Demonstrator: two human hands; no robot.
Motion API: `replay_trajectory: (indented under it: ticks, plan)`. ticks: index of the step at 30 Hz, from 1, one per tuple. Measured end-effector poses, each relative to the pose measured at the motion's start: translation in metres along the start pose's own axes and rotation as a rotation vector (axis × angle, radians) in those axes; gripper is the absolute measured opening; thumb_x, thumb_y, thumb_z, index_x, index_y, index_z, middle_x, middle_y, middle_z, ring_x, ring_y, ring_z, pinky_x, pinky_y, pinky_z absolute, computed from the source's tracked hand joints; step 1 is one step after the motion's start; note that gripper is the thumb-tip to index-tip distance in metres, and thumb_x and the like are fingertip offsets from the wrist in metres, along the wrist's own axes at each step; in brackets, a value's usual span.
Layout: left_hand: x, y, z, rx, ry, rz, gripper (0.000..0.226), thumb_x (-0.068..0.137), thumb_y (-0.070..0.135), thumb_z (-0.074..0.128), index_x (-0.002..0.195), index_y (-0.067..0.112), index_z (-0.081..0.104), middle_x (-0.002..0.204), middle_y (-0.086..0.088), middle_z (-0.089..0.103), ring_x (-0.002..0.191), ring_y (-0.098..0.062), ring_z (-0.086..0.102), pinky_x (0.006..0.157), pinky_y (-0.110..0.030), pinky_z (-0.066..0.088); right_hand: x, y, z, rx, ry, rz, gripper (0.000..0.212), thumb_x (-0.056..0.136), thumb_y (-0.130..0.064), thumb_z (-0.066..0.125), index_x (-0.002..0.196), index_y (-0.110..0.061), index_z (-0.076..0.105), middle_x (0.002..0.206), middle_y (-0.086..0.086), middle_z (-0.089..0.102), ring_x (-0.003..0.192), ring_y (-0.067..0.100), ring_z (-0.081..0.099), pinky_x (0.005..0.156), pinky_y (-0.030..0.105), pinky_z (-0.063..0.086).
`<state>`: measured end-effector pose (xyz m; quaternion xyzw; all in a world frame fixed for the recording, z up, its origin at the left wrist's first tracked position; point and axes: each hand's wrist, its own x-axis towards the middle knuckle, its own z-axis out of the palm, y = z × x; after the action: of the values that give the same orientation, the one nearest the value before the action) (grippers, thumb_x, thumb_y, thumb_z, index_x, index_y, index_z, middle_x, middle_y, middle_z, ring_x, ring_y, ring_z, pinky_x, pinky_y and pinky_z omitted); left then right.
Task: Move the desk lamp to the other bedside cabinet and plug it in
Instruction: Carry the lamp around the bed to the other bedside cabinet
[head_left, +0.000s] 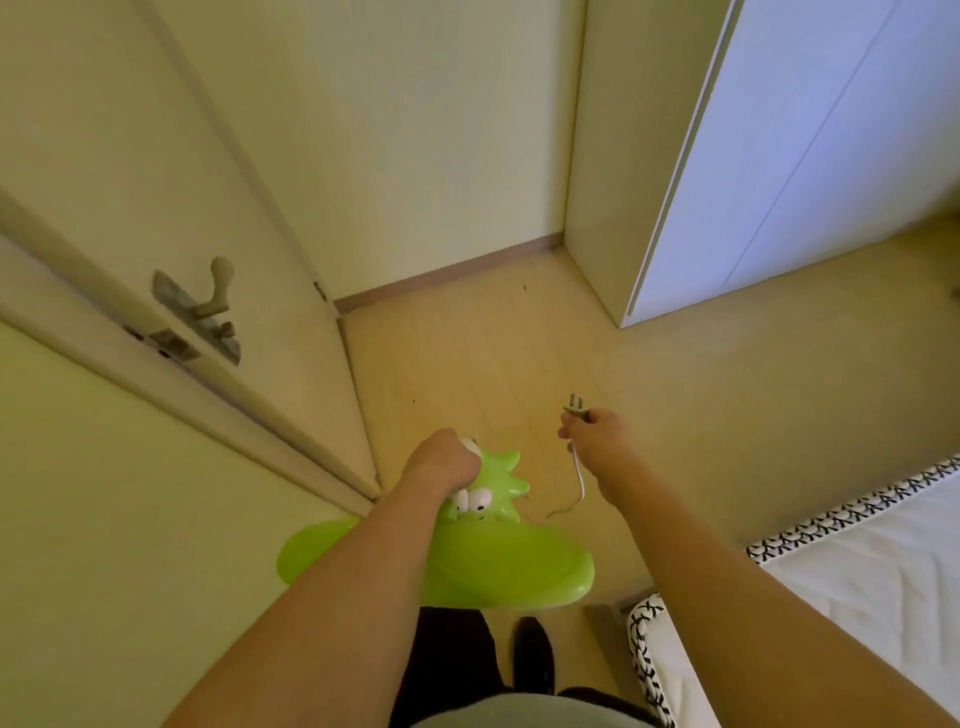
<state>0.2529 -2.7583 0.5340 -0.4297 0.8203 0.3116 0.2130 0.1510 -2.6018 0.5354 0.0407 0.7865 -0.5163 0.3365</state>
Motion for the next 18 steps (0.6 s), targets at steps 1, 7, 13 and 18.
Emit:
replay_trajectory:
  ticks: [1,7,13,18]
  plan:
    - [0.016,0.013,-0.01,0.02,-0.008,0.017,0.053,0.086,0.02,0.053,0.137,0.007,0.045,0.137,-0.013,0.053,0.12,-0.029,0.053,0.089,-0.029,0.043,0.015,-0.012,-0.002,-0.008,0.016,0.002,0.023,0.094,-0.023,0.052,0.071,-0.017,0.056,0.085,0.011,0.057,0.074,0.023,0.05,0.072,0.036,0.04]
    - [0.133,0.11,-0.055,0.168,-0.084,0.189,0.042,0.084,0.017,0.053,0.124,0.005,0.056,0.13,-0.015,0.058,0.116,-0.031,0.057,0.089,-0.03,0.046,0.124,-0.072,-0.026,0.072,0.199,0.047,0.022,0.093,-0.021,0.054,0.09,-0.001,0.065,0.086,0.013,0.057,0.075,0.024,0.049,0.072,0.036,0.039]
    - [0.222,0.232,-0.091,0.321,-0.191,0.375,0.051,0.086,0.022,0.053,0.134,0.004,0.048,0.141,-0.015,0.05,0.126,-0.03,0.05,0.099,-0.031,0.041,0.194,-0.122,-0.084,0.149,0.465,0.117,0.019,0.092,-0.027,0.055,0.082,-0.011,0.057,0.073,0.007,0.053,0.073,0.025,0.051,0.068,0.035,0.039]
    - [0.26,0.331,-0.083,0.445,-0.237,0.504,0.053,0.086,0.02,0.054,0.136,0.004,0.046,0.142,-0.014,0.048,0.128,-0.029,0.048,0.1,-0.031,0.04,0.232,-0.136,-0.141,0.169,0.644,0.163,0.02,0.091,-0.03,0.056,0.08,-0.013,0.058,0.06,-0.001,0.045,0.057,0.017,0.043,0.053,0.029,0.03]
